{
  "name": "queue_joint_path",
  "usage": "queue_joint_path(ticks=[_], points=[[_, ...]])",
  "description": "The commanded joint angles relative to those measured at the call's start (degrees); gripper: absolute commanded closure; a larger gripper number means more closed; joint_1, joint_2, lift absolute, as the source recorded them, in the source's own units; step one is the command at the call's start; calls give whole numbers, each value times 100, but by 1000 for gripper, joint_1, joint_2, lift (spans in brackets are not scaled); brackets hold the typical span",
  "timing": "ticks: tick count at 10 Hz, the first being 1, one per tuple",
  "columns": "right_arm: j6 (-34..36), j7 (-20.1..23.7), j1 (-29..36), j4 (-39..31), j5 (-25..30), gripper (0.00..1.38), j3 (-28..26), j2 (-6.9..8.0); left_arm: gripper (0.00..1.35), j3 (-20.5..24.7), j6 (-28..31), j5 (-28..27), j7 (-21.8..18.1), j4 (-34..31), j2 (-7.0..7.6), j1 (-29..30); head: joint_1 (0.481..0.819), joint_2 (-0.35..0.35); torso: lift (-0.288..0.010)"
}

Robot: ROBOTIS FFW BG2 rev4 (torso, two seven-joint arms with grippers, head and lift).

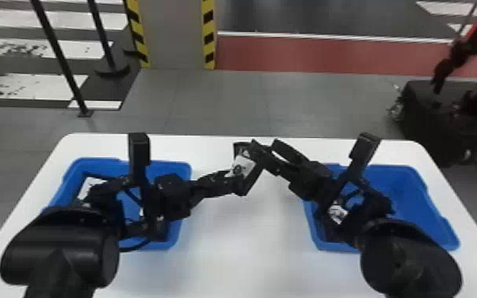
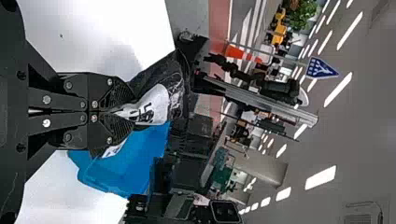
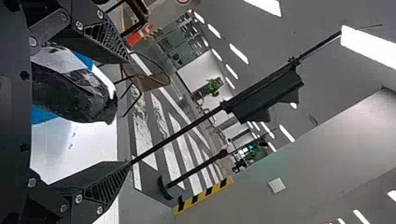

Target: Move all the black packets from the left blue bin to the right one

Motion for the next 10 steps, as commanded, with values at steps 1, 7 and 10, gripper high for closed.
queue_joint_path(ticks=[1, 7, 10], points=[[183, 0, -9, 51, 2, 262, 64, 22, 1210, -12, -1, -4, 9, 42, -34, -39, 695, -6, -110], [-70, 193, -37, 304, -7, 1283, 72, 22, 1197, 23, -85, 84, 106, 56, -51, -25, 695, 1, -110], [-408, 220, -52, 333, -139, 1283, -68, -22, 314, 234, -99, 172, 369, 56, -86, 242, 695, 9, -110]])
